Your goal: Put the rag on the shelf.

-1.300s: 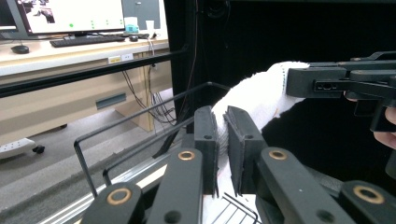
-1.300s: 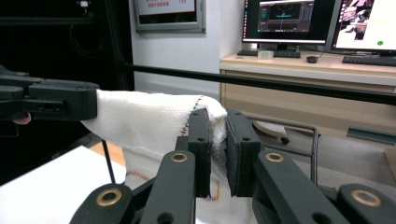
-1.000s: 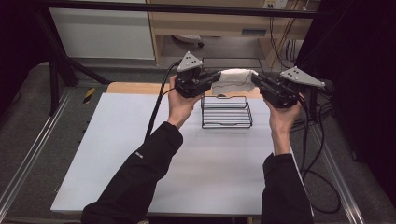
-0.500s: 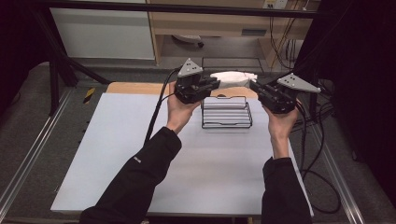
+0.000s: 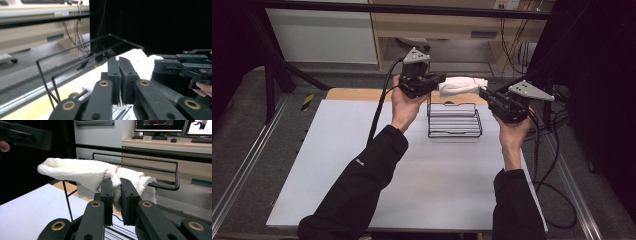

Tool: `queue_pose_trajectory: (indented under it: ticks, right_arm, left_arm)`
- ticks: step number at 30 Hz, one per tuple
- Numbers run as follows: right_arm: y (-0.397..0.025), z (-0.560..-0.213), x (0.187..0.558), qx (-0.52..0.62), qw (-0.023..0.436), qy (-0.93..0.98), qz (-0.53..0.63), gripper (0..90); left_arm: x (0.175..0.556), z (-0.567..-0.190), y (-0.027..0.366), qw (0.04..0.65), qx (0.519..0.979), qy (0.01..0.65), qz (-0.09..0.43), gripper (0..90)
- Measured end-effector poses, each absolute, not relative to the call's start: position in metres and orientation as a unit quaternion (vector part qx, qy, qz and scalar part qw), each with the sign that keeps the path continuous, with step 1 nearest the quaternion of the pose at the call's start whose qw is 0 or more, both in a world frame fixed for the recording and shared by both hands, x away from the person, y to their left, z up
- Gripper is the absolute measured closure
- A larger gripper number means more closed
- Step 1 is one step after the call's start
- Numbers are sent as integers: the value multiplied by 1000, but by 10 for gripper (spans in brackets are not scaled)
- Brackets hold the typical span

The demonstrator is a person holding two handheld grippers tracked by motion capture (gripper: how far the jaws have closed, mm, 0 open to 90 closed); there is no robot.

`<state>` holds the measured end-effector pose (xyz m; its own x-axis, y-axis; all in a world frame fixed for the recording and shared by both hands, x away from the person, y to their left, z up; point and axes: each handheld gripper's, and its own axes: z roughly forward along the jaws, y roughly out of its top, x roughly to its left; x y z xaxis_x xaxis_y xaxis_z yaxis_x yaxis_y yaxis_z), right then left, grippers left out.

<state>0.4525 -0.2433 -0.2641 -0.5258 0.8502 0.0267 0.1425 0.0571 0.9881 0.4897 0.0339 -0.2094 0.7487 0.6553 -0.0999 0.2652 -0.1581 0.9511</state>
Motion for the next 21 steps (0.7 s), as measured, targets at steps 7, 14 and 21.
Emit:
queue_pose_trajectory:
  ticks: [7, 14, 21]
  right_arm:
    - [-243, -267, 453, 375, 309, 660, 573, 813]
    - [-244, -270, 453, 375, 302, 667, 569, 767]
    - [-248, -263, 447, 364, 302, 665, 578, 596]
  left_arm:
    - [492, -230, 24, 547, 765, 308, 145, 891]
    - [496, -244, 23, 540, 769, 315, 135, 893]
    - [498, -248, 21, 538, 770, 313, 142, 894]
